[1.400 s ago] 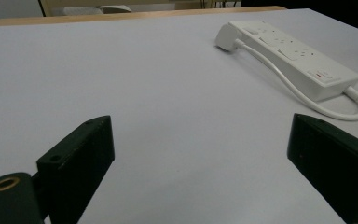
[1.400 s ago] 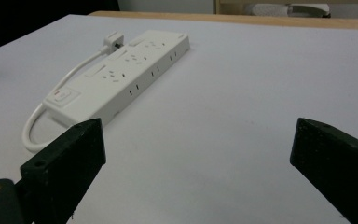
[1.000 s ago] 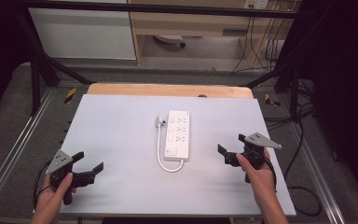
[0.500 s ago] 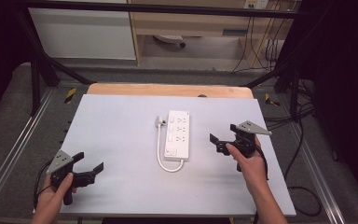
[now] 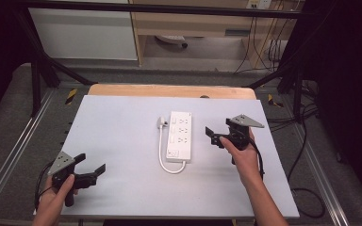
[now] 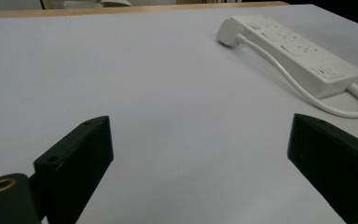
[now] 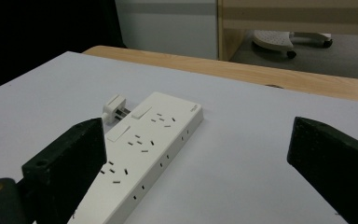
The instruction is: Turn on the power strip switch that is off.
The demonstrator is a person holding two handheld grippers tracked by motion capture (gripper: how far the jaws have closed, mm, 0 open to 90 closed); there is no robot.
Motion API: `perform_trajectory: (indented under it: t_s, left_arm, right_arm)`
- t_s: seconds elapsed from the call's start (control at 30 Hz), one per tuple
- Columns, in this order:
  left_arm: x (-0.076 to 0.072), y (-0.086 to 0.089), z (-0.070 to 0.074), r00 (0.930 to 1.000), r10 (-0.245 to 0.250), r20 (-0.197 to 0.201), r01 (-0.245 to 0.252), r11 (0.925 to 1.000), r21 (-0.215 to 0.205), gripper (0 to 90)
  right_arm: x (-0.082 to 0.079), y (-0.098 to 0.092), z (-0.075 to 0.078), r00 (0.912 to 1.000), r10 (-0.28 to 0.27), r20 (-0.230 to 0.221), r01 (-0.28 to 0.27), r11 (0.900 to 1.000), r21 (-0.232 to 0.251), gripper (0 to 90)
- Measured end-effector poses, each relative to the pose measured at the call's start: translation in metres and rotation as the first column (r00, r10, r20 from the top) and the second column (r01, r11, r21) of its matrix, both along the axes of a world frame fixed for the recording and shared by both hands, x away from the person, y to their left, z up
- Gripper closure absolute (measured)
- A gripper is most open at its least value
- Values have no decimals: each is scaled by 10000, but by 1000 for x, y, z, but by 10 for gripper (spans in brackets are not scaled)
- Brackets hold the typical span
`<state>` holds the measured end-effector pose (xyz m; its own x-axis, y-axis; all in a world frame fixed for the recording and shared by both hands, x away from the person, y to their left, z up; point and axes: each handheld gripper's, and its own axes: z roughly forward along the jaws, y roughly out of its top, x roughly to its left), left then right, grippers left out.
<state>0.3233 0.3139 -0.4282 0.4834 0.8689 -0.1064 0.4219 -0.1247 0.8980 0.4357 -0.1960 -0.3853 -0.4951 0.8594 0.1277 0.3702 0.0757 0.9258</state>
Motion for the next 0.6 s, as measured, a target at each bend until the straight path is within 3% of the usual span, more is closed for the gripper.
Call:
perform_trajectory:
  t_s: [0.6]
  left_arm:
    - [0, 0, 0, 10000, -27, 14, 27, 10000, -14, 69]
  right_arm:
    - [36, 31, -9, 9996, -287, -62, 286, 9994, -192, 93]
